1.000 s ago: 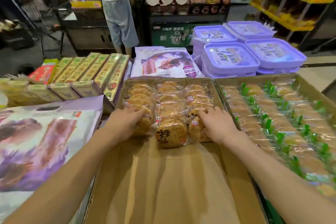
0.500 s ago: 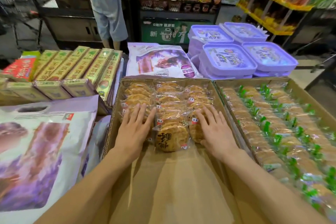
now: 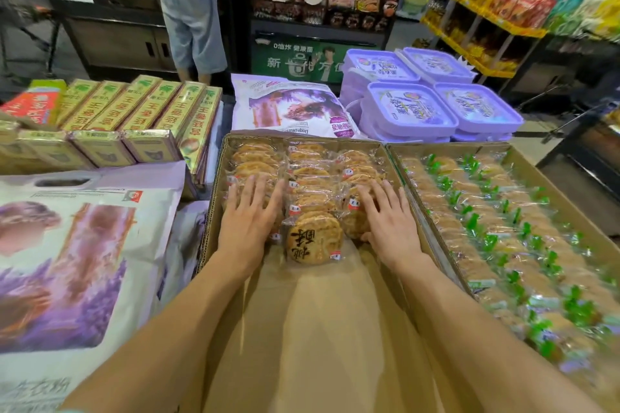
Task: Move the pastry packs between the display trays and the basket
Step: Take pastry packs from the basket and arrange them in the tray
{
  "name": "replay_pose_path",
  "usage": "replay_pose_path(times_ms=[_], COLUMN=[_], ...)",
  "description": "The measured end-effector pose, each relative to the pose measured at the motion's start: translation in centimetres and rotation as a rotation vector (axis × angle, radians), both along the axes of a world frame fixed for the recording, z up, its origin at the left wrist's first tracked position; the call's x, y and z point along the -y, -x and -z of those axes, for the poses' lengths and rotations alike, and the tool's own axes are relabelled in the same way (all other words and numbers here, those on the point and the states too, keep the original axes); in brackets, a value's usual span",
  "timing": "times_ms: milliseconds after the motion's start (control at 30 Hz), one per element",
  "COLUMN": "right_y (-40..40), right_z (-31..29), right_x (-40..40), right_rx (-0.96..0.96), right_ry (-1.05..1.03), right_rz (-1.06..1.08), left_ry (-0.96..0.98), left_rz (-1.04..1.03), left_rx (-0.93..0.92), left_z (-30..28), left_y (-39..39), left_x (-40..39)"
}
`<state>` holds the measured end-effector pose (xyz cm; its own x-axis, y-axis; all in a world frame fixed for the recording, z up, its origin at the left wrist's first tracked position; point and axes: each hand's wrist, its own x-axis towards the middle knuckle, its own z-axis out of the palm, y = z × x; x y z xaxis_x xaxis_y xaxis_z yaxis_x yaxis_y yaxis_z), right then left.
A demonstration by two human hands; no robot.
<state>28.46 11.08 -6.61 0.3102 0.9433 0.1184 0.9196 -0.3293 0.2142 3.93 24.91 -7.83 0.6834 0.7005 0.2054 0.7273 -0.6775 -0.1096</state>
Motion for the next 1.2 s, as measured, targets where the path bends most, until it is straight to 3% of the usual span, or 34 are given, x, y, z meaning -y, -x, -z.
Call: replay_pose_path(times_ms=[233, 333, 433, 533, 767, 900, 1033, 1200], right_y=[1.9, 4.1, 8.9, 16.7, 38.4, 49.0, 59.1, 71.0], right_z=[-2.7, -5.4, -8.2, -9.3, -6.2, -2.7, 3.4, 12.1], right_x=[2.6, 3.8, 4.3, 6.0, 15.0, 20.7, 23.3, 23.9], right_rx=[-0.098, -0.165, -0.321, -0.516, -0.884, -0.820, -0.582, -0.312], right_ry=[0.006, -0.104, -0.248, -0.327, -0.165, 0.080, 0.331, 0.644], right_rz=[0.028, -0.054, -0.336, -0.674, -1.237, -1.500, -1.612, -1.558], left_ry=[0.035, 0.100, 0.091, -0.123, -0.110, 0.008, 0.179, 0.350], left_rz=[-0.039, -0.016, -0.062, -0.205, -0.828, -1.179, -1.492, -1.595], left_rx=[-0.032, 0.081, 0.279, 0.422, 0.256, 0.293, 0.351, 0.443], left_z=[-1.9, -4.4, -6.8, -7.7, -5.9, -2.2, 3.3, 12.3], left_y=[1.4, 4.0, 9.1, 16.8, 34.5, 42.3, 49.7, 58.8], left_x=[1.9, 4.6, 8.9, 15.8, 38.3, 50.0, 58.4, 61.8])
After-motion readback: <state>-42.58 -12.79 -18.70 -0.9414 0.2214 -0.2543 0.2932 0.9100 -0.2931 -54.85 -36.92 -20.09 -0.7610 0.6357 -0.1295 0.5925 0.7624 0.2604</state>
